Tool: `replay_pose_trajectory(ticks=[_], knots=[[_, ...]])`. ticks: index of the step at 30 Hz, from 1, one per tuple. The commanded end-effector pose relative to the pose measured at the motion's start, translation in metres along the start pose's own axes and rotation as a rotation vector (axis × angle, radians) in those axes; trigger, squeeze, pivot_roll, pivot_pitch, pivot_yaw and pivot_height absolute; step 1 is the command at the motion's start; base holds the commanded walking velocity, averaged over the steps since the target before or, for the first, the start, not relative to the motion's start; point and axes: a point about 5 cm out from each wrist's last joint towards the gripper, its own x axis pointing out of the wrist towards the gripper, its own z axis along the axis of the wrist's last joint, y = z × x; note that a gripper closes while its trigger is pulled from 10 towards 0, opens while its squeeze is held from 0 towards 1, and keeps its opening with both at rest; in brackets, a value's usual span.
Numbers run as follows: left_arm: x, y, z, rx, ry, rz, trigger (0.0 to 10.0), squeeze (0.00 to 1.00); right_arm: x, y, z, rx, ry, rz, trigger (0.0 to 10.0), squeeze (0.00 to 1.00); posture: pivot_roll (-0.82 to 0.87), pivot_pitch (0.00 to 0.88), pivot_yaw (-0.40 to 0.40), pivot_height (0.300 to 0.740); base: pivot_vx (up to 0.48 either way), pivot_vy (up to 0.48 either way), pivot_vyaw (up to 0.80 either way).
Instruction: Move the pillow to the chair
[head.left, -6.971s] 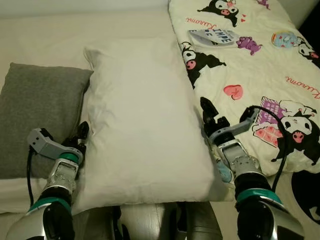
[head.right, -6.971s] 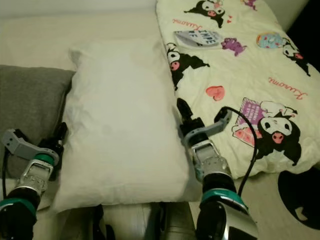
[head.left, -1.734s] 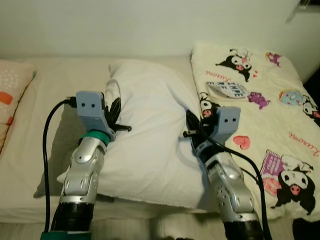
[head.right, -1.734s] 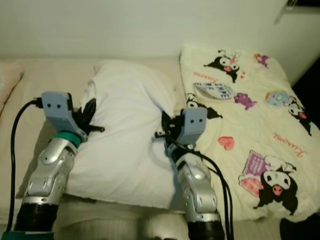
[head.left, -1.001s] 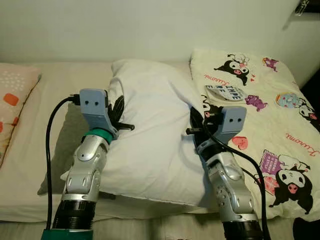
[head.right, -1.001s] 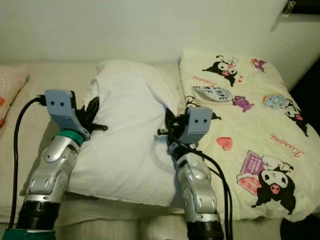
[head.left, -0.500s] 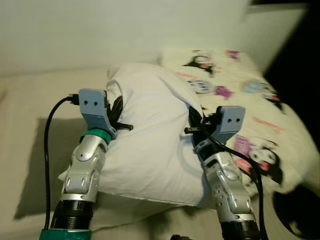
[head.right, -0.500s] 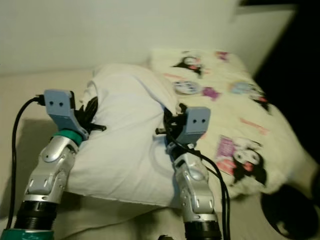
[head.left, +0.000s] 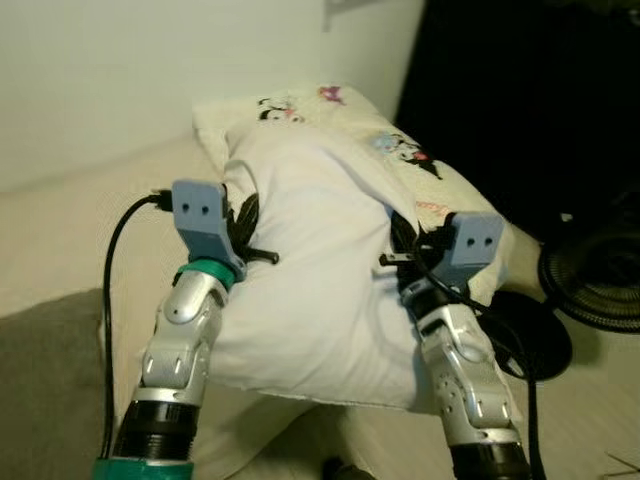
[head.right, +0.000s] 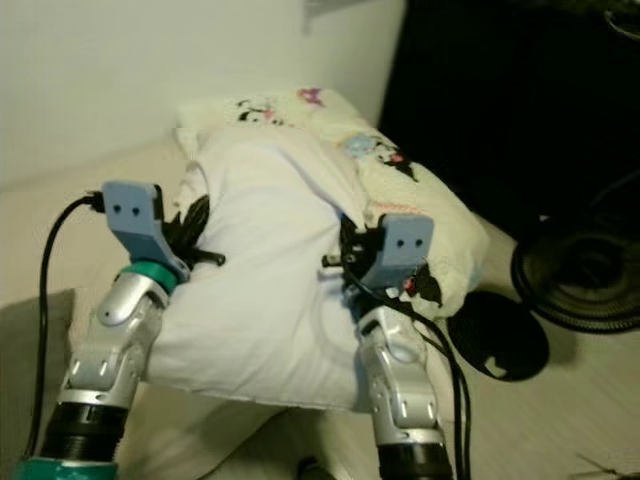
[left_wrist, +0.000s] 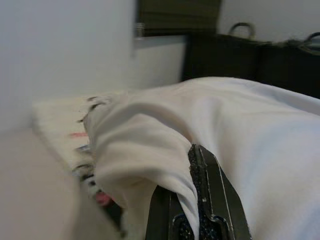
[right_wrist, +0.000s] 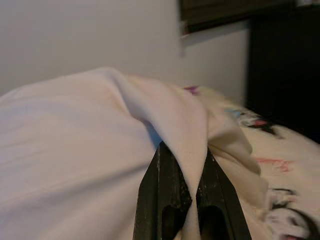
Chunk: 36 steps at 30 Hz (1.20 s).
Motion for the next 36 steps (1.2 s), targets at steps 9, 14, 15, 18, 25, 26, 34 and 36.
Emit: replay_pose_trajectory(ticks=[9,14,15,18,25,26,34,36], knots=[[0.013,-0.011,0.013,0.019,-0.056,-0.07,10.0,0.0,-0.002,0.005,-0.002,-0.002,-0.037,-0.012,10.0,0.0,0.01,0.0,0.104,0.74,0.0,0.0,-0.8],[0.015,-0.011,0.013,0.036,-0.043,-0.096,10.0,0.0,-0.003,0.006,-0.003,0.004,-0.048,-0.042,10.0,0.0,0.01,0.0,0.13,0.74,0.0,0.0,-0.8],[0.016,-0.01,0.013,0.038,-0.042,-0.099,10.0,0.0,-0.003,0.006,-0.002,0.005,-0.051,-0.048,10.0,0.0,0.01,0.0,0.13,0.74,0.0,0.0,-0.8],[0.016,-0.01,0.013,0.042,-0.038,-0.103,10.0,0.0,-0.004,0.005,-0.002,0.005,-0.057,-0.056,10.0,0.0,0.01,0.0,0.153,0.74,0.0,0.0,-0.8],[0.016,-0.012,0.013,0.039,-0.04,-0.113,10.0,0.0,-0.003,0.001,0.002,0.001,-0.079,-0.071,10.0,0.0,0.01,0.0,0.152,0.74,0.0,0.0,-0.8],[0.016,-0.012,0.013,0.039,-0.04,-0.113,10.0,0.0,-0.003,0.001,0.002,0.001,-0.079,-0.071,10.0,0.0,0.01,0.0,0.152,0.74,0.0,0.0,-0.8],[0.018,-0.018,0.01,0.019,-0.043,-0.126,10.0,0.0,-0.001,-0.001,0.009,-0.012,-0.1,-0.071,10.0,0.0,-0.02,0.0,0.139,0.74,0.0,0.0,-0.8],[0.018,-0.019,0.009,0.017,-0.042,-0.127,10.0,0.0,-0.001,-0.001,0.009,-0.014,-0.1,-0.072,10.0,0.0,-0.02,0.0,0.139,0.74,0.0,0.0,-0.8]])
